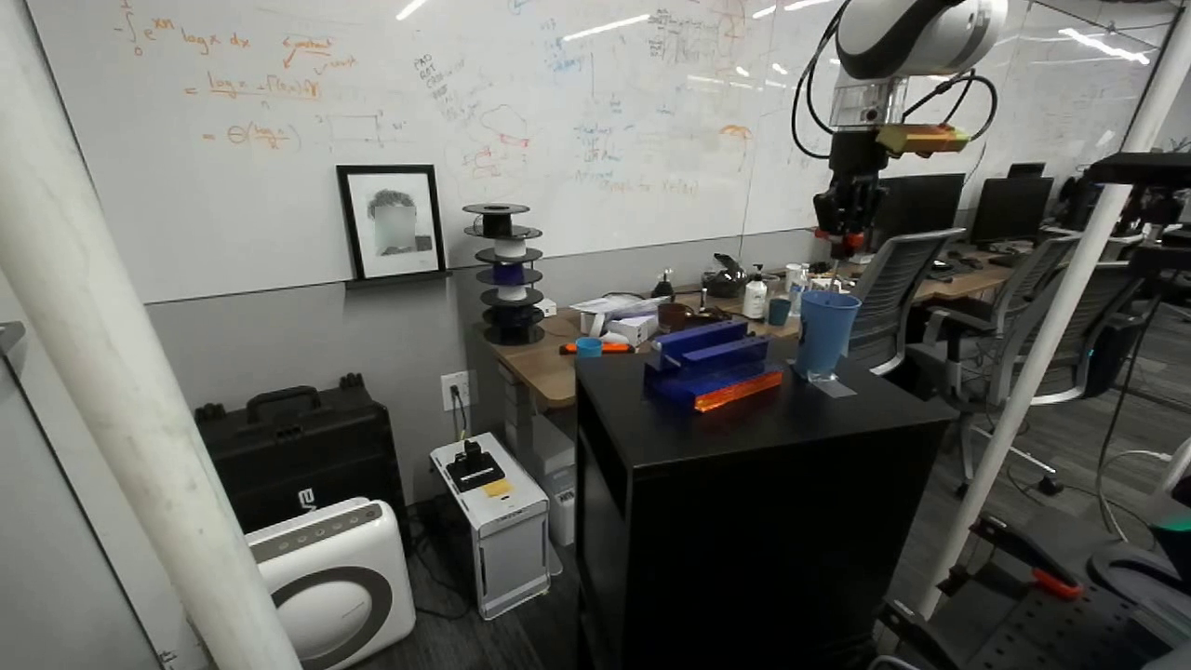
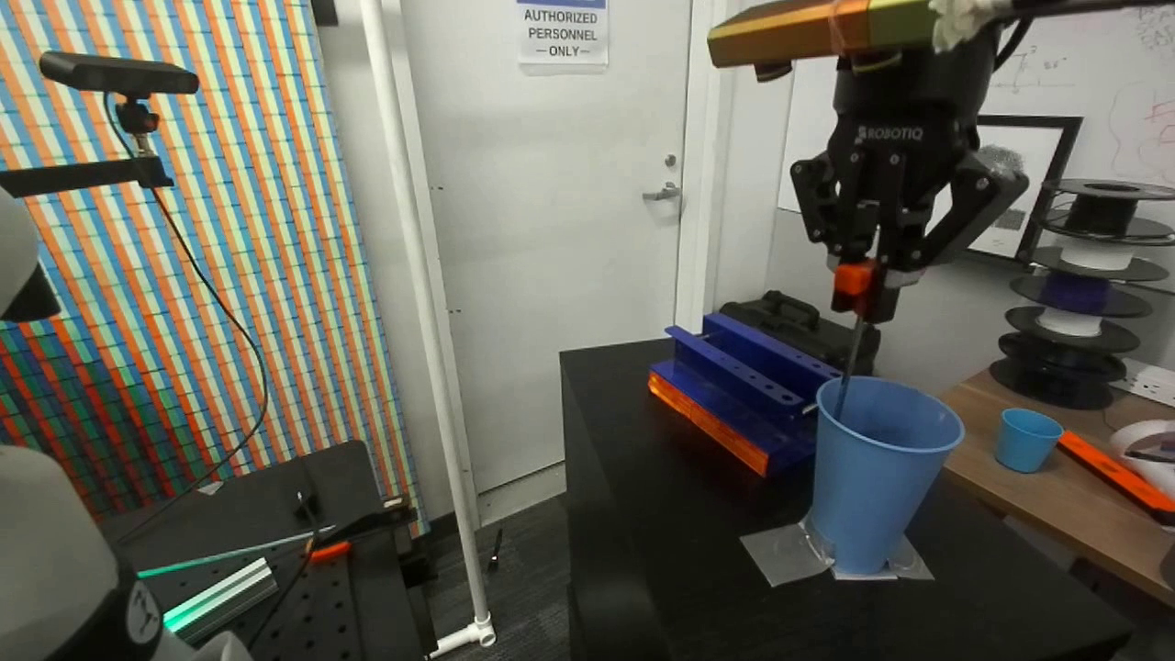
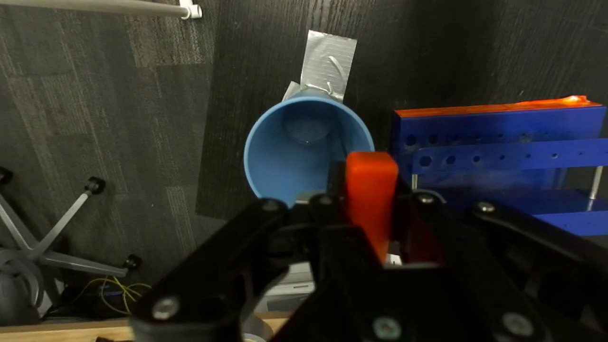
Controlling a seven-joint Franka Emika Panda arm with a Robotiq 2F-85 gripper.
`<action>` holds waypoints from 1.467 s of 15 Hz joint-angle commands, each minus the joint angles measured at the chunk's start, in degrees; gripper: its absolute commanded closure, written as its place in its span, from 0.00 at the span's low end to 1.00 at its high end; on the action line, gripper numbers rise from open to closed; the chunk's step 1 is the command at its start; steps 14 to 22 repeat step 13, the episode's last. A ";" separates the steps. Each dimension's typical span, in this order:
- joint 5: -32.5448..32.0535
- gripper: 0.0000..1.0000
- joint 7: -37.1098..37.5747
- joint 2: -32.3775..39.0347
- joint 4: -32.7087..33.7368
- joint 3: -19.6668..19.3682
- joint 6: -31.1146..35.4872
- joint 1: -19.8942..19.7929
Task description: Pick up the orange object tool and put it in the cup
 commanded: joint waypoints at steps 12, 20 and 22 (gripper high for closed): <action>10.82 0.00 -5.38 -14.51 -0.43 -0.71 -18.88 -0.83; 11.79 0.00 -6.12 -16.87 -1.15 -1.11 -20.69 -0.79; 11.79 0.00 -6.12 -16.87 -1.15 -1.11 -20.69 -0.79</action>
